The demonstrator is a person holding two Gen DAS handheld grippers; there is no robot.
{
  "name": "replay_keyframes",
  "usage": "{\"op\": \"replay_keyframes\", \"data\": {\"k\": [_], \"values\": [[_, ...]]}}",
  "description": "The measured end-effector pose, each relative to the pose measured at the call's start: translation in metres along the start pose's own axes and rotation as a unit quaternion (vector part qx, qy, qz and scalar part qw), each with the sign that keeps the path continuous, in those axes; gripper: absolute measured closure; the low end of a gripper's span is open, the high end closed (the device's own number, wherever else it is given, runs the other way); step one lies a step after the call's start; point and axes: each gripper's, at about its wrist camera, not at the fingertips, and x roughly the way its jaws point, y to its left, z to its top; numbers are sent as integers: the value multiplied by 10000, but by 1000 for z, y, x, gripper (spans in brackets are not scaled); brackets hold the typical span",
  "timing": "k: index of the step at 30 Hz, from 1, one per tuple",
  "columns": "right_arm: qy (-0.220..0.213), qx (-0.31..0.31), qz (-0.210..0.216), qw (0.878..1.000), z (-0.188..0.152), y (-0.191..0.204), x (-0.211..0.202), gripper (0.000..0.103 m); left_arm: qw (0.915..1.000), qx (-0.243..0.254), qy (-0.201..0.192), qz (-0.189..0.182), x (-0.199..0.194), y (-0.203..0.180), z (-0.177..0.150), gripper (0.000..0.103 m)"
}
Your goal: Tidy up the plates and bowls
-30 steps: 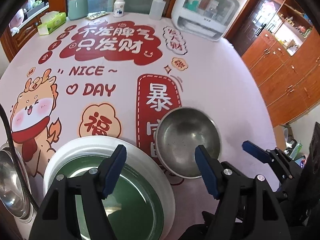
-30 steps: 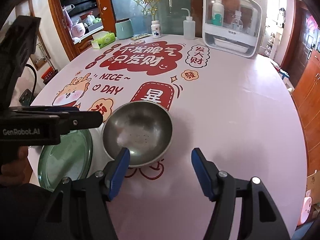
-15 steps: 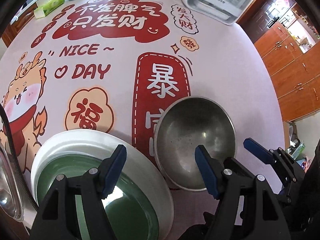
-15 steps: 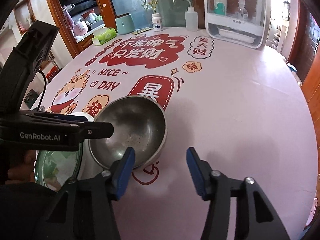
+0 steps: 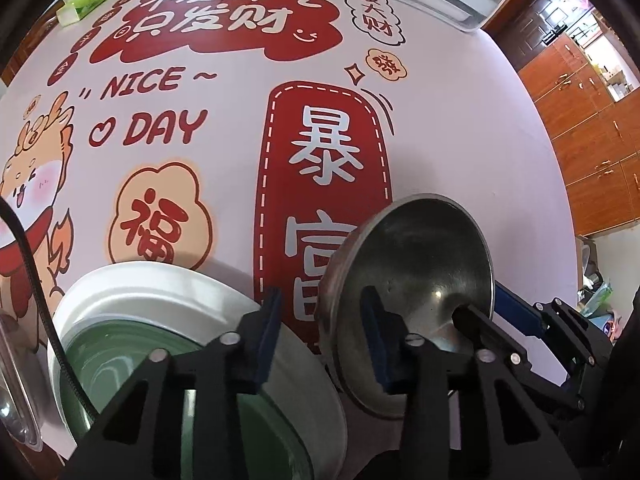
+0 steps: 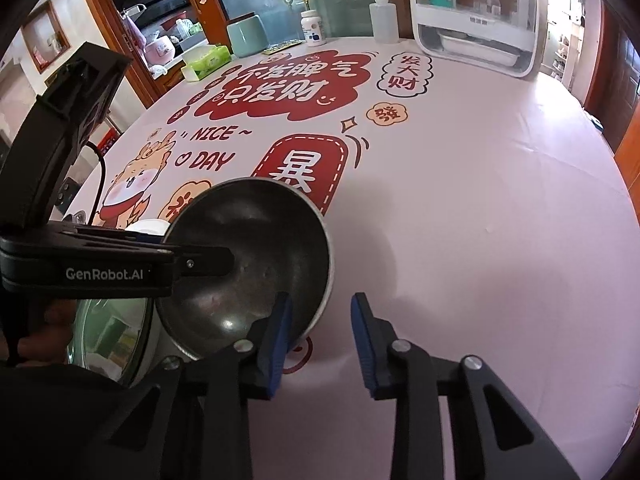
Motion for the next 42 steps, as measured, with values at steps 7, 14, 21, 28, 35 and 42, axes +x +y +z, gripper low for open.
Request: {"op": "replay_keyframes", "data": {"k": [7, 14, 21, 28, 35, 42], "values": [[27, 22, 9, 10000, 0, -1, 0, 79, 9999, 54, 13, -133, 3, -3, 2, 83], [37, 0, 37, 10000, 0, 0, 1, 86, 9998, 128, -4, -158, 5, -7, 4, 85], [37, 20, 2, 10000, 0, 1, 1, 88, 9997, 162, -28, -172, 5, -8, 3, 86], [9, 43, -30, 10000, 0, 0, -2, 89, 9995, 240, -66, -195, 2, -12, -1, 86], [-122, -27, -101, 9999, -1, 2, -13, 90, 9988, 378, -242, -193, -9, -17, -6, 86], [-259, -104, -129, 9995, -4, 7, -27, 90, 9977, 452, -452, -232, -24, -19, -14, 86]]}}
